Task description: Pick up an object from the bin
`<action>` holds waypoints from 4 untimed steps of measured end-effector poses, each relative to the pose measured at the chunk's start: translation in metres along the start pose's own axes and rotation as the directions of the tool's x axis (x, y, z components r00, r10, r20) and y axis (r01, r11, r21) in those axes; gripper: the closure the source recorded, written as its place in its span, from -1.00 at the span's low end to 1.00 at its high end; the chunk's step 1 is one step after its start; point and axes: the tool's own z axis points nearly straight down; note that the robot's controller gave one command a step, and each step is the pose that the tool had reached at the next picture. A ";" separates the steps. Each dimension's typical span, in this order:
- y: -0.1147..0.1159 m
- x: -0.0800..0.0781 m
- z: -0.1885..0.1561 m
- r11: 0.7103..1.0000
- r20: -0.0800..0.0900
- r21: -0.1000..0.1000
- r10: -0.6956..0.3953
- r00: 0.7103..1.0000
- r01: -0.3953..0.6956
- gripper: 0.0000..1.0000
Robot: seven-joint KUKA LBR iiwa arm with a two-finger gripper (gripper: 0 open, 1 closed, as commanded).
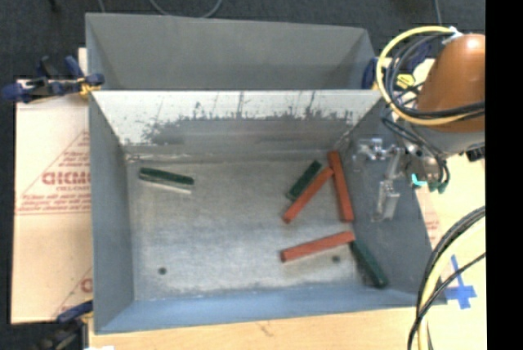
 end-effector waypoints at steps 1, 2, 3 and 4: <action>0.049 -0.074 0.100 0.975 0.011 0.003 -0.223 0.975 0.223 -1.00; 0.076 -0.063 0.068 0.924 0.007 0.002 -0.383 0.924 0.383 -1.00; 0.084 -0.080 0.069 0.807 0.008 0.005 -0.591 0.806 0.591 -1.00; 0.089 -0.074 0.097 0.711 0.009 0.009 -0.703 0.711 0.703 -1.00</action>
Offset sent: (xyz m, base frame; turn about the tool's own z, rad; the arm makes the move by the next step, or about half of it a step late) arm 0.0720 0.0493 -0.1007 -0.2248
